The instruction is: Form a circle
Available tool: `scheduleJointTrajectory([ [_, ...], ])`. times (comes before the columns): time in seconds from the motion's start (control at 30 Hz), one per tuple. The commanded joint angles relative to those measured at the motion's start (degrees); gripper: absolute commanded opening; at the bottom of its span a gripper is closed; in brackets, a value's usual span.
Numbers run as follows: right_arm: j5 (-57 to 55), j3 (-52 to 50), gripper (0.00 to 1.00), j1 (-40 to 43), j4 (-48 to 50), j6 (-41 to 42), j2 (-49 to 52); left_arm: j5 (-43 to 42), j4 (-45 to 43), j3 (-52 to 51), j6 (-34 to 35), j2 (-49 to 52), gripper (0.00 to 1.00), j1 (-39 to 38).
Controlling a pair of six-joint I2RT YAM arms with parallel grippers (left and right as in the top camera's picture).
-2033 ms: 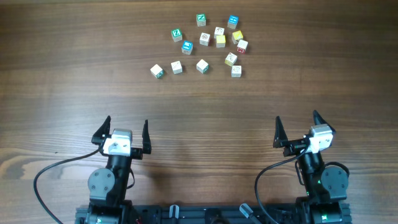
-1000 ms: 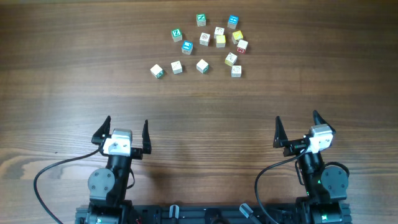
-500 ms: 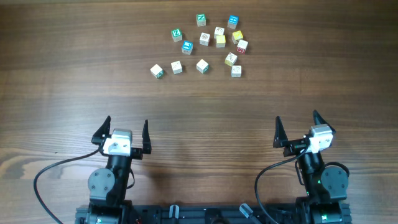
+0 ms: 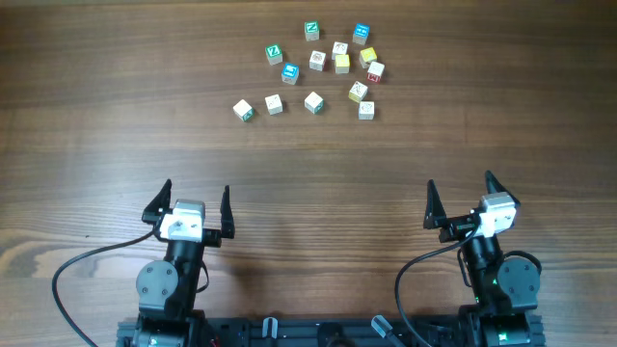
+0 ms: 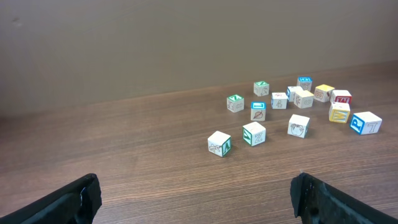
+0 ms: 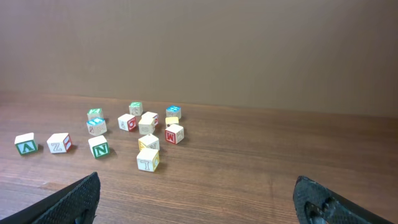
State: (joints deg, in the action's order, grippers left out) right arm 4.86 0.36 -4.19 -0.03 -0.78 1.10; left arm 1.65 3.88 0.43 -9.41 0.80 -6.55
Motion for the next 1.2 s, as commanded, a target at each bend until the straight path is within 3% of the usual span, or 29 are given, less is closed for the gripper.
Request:
scheduleJointTrajectory([
  [0.0, -0.7, -0.1, 1.00, 0.2, 0.1, -0.6, -0.8, 0.9, 0.1, -0.1, -0.9, -0.4, 1.00, 0.6],
  [0.7, -0.7, -0.1, 1.00, 0.2, 0.2, -0.5, -0.8, -1.2, -1.0, -0.1, -0.2, -0.3, 1.00, 0.6],
  [0.9, -0.7, -0.1, 1.00, 0.2, 0.1, -0.6, -0.8, -7.1, -2.7, 5.6, 23.3, 0.3, 1.00, 0.6],
  [0.97, -0.7, -0.1, 1.00, 0.2, 0.1, -0.6, -0.8, -8.3, 0.3, 9.9, 29.2, 1.6, 1.00, 0.6],
  [1.17, -0.7, -0.1, 1.00, 0.2, 0.1, -0.5, -0.8, -12.0, 12.5, 30.1, 30.9, 14.6, 1.00, 0.6],
])
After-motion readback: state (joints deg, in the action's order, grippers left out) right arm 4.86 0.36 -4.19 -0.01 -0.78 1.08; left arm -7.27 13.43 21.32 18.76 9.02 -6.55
